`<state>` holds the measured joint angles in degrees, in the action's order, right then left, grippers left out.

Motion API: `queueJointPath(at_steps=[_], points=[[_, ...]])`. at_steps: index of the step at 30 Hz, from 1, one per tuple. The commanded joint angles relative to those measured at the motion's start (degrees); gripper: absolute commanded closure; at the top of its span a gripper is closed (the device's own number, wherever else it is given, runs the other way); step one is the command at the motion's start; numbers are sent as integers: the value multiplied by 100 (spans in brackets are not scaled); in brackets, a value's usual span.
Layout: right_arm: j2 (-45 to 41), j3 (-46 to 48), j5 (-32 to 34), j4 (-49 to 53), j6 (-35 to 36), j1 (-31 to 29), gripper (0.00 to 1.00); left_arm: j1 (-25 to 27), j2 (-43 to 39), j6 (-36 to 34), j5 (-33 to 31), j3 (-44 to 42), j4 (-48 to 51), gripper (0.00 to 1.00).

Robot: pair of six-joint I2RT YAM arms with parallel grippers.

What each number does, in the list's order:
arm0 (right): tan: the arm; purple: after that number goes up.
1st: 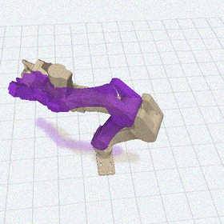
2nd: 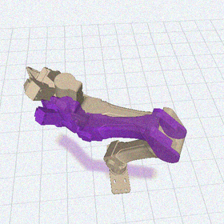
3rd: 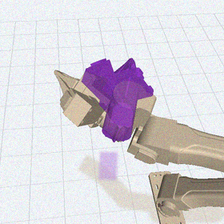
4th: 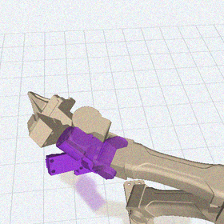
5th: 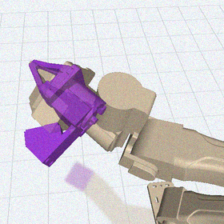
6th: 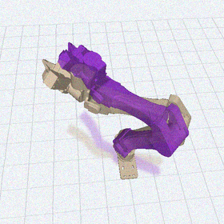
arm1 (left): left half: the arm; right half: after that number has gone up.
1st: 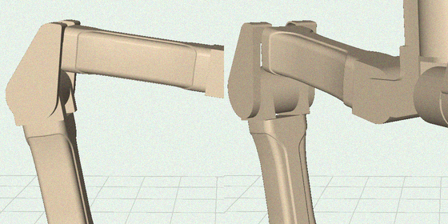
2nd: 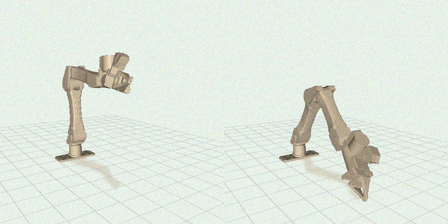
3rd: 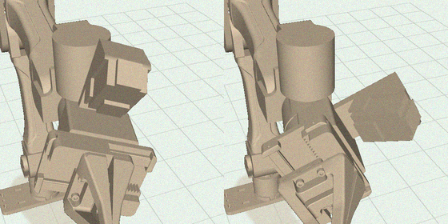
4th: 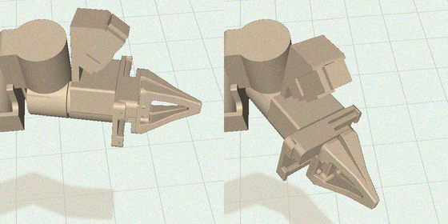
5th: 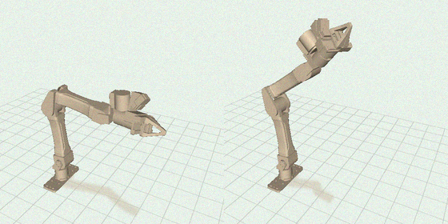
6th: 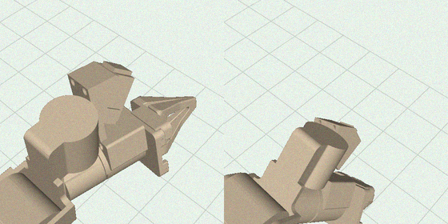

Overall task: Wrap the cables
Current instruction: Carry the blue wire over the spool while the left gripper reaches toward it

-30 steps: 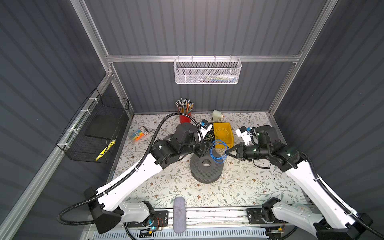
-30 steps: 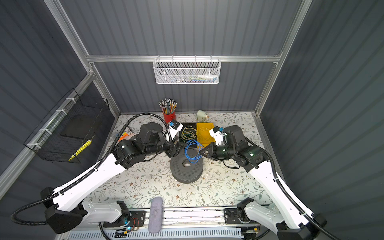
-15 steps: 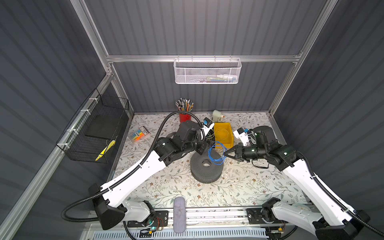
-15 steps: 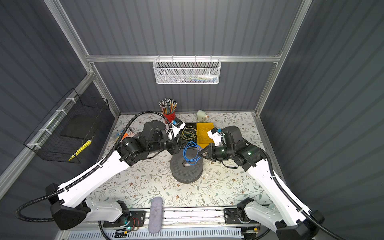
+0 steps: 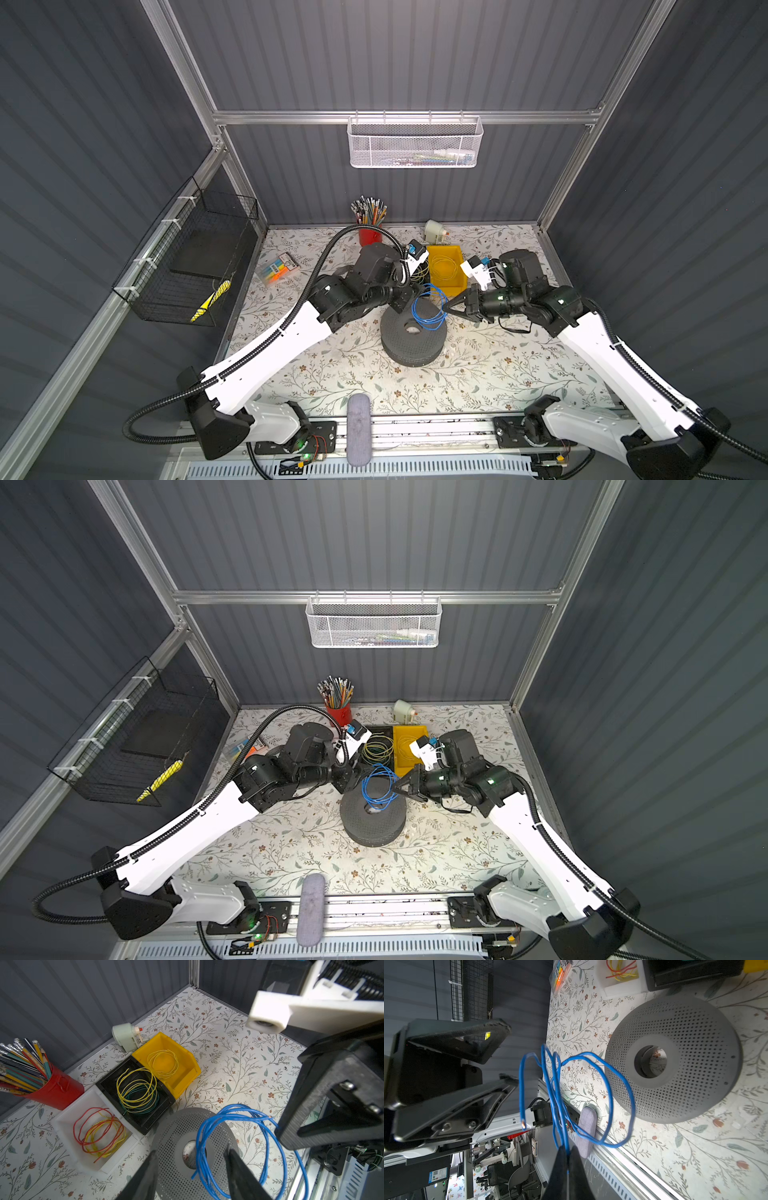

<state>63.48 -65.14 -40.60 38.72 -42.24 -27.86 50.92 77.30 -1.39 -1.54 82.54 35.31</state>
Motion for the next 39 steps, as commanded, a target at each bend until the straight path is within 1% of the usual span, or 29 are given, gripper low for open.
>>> queueJointPath(at_steps=[1, 7, 9, 16, 23, 27, 32, 34, 39], points=[[6, -51, -194, -177, -90, -26, 100, -3, 67, -160, -27, -71, 123, 46], [15, -62, -274, -190, -136, -27, 100, -14, 57, -170, -233, -98, 126, 47], [8, -65, -263, -135, -103, -22, 100, -18, 43, -147, -344, -328, 96, 48], [-21, -36, -308, -64, -93, -25, 100, -98, 58, -157, -478, -414, 54, 49], [-16, 2, -260, 90, 40, -27, 100, -467, -68, -46, -147, -487, -57, 52], [6, -34, -276, 83, 57, -25, 100, -530, -67, -39, -107, -496, -59, 52], [28, -2, -285, 119, 111, -25, 100, -641, -90, 22, 160, -512, -119, 52], [33, 2, -275, 113, 123, -25, 100, -712, -116, 42, 264, -524, -136, 52], [30, 45, -286, 93, 130, -26, 100, -871, -167, 62, 566, -556, -188, 46]])
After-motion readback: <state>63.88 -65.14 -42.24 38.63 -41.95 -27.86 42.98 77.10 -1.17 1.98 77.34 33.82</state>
